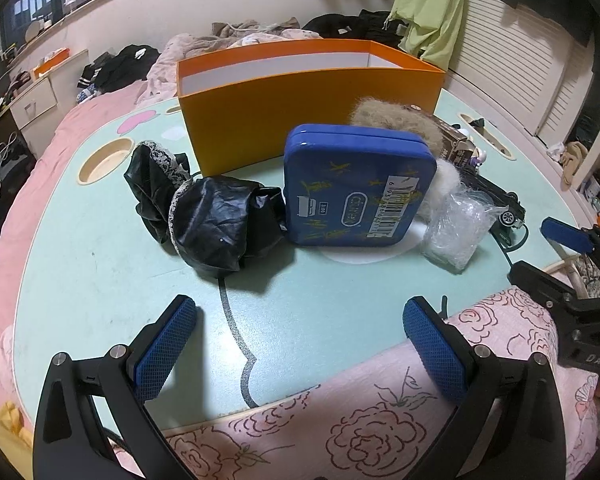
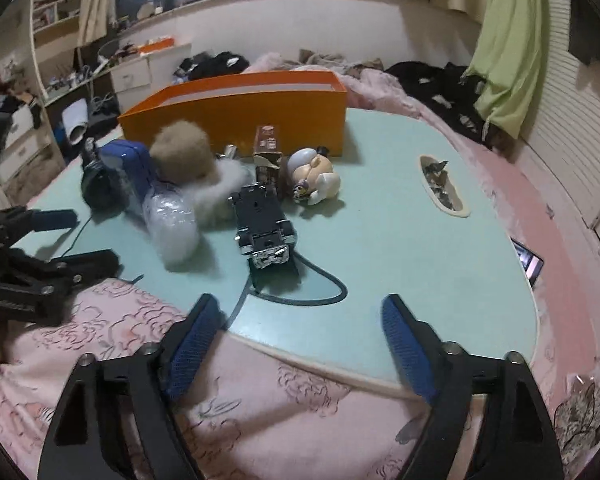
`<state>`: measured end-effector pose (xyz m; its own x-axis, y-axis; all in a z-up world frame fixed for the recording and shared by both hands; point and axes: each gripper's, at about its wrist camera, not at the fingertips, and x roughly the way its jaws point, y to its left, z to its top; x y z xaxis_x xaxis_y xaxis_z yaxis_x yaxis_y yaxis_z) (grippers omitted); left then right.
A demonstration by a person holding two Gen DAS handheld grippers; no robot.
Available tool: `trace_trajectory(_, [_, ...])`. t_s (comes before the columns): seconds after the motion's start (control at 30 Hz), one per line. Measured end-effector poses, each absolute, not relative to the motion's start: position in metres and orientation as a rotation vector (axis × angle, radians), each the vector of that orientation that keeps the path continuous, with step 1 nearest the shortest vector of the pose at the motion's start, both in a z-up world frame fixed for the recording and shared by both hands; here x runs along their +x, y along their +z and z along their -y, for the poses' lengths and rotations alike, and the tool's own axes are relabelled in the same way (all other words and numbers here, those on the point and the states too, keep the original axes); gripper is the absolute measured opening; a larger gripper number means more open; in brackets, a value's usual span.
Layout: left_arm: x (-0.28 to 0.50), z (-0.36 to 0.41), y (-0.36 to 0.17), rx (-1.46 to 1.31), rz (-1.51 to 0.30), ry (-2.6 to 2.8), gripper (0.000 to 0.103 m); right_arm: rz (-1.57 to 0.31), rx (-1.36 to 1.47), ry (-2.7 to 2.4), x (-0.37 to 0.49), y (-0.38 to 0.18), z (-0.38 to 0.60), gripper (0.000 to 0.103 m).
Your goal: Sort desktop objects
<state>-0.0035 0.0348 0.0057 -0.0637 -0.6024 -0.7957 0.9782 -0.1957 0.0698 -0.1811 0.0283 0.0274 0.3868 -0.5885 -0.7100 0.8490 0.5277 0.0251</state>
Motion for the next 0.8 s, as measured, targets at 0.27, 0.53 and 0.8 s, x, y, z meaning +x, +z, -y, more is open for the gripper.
trace_trajectory(0.27, [-0.0021, -0.0364, 0.0049, 0.854, -0.598, -1.599, 0.103, -0.661, 0.398, -0.952, -0.1889, 0.0217, -0.026, 0.103])
trace_trajectory(0.53, [-0.0019, -0.0365, 0.0042, 0.859, -0.596, -1.605, 0.103, -0.674, 0.386, -0.919, -0.1852, 0.0214, -0.0202, 0.103])
trace_trajectory(0.8, [-0.0017, -0.0364, 0.0047, 0.862, -0.594, -1.61, 0.103, -0.659, 0.382, -0.914, -0.1876, 0.0211, -0.0213, 0.103])
